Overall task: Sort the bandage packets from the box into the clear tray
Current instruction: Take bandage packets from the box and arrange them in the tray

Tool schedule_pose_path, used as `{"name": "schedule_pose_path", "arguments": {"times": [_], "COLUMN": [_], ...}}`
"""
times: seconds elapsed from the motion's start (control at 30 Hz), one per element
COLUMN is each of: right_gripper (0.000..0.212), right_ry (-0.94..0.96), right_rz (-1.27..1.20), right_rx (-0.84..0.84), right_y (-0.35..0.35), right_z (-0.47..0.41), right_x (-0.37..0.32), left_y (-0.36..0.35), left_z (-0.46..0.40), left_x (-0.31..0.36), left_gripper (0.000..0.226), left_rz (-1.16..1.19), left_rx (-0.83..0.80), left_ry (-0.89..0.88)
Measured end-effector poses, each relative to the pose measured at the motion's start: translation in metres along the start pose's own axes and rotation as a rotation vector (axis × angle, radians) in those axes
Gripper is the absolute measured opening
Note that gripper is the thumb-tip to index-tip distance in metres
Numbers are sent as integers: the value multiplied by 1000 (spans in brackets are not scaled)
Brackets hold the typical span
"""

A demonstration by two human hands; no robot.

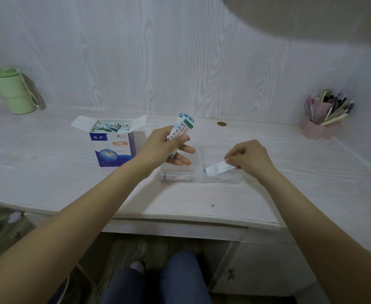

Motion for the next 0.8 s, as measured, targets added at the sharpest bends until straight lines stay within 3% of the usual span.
{"name": "schedule_pose_path", "arguments": {"times": [0.27,0.47,0.63,0.8], "right_gripper": [18,18,15,44], "right_ry": [-81,-64,8,70], "right_rz": [477,542,444,550], "right_rx": [-61,-60,-82,-134], "right_y": [-19,-22,-22,-26], "right_z": [-8,-7,0,2], "right_x": [-4,-6,-3,-5], "left_y": [0,-3,-4,-6], "left_z": [-1,-3,-4,-3], "left_x": [0,0,0,1], "left_gripper": [5,6,7,6], "left_rz": [-11,-15,-19,-22], "left_rx": [11,-4,-9,-8], "left_ry": [7,-2,-2,-2]}}
Point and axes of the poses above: each hand's wrist, its own z-axis away from the middle knuckle, its own y-axis out of the back of the hand, x = y × z, the point moved 3 cm from there along -z, towards the middle knuckle, and after that the axes turned 11 degrees about -x, right-handed, at the moved point
